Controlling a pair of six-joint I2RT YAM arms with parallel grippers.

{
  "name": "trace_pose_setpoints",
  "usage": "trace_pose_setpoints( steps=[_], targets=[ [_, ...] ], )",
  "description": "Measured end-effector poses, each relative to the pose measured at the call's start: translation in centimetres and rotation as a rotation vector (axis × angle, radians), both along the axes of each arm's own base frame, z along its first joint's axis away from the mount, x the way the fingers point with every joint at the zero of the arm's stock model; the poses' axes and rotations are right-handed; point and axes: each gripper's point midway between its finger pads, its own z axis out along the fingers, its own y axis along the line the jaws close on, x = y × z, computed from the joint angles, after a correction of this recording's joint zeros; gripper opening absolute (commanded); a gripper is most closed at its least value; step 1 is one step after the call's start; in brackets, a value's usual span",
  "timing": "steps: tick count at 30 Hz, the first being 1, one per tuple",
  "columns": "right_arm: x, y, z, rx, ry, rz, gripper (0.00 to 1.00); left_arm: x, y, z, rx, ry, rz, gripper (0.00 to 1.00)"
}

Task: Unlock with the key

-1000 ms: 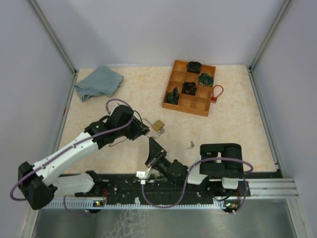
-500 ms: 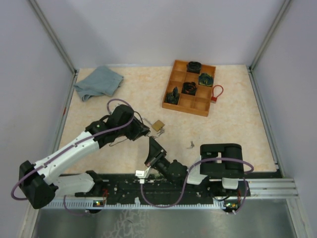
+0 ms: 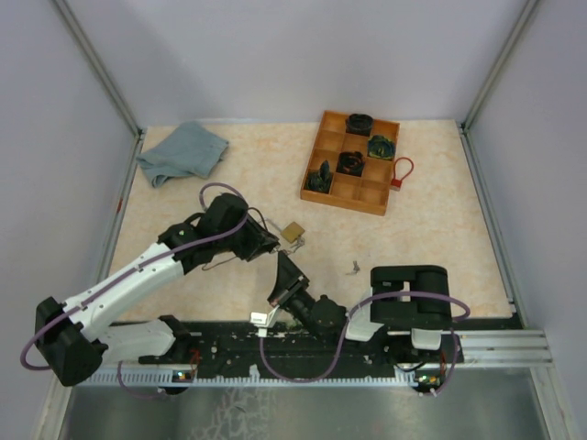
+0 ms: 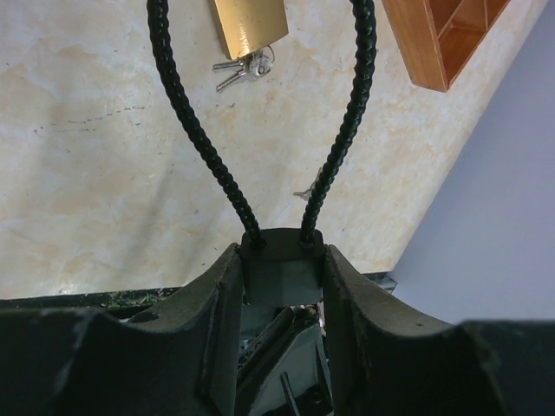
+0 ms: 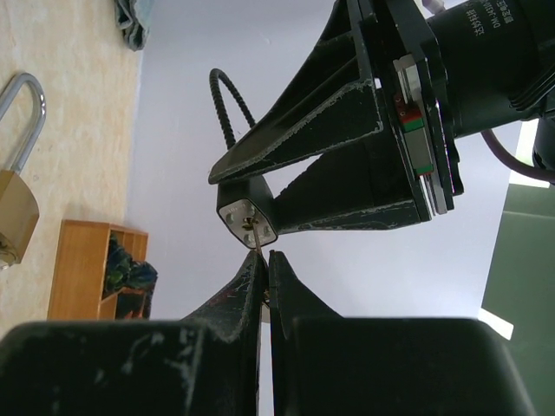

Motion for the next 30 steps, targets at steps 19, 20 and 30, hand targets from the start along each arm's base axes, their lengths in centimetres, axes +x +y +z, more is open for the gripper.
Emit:
trace_pose_setpoints(
  steps=[19,20,30],
  targets=[
    [0.2,0.6,-1.1,-0.058,-0.020,-0.020,0.00,-0.2,0.1,-1.0,0.020,0.037,-0.005,0.00],
    [0.3,0.6,-1.1,-0.059,-0.020,-0.023,0.00,-0.2,0.0,-1.0,0.018,0.038,-0.004,0.00],
    [0.3,1.1,-2.4,-0.117,-0.037,-0.028,0.00,0.1,0.1,-1.6,0.028,0.057,0.008,0.00]
  ],
)
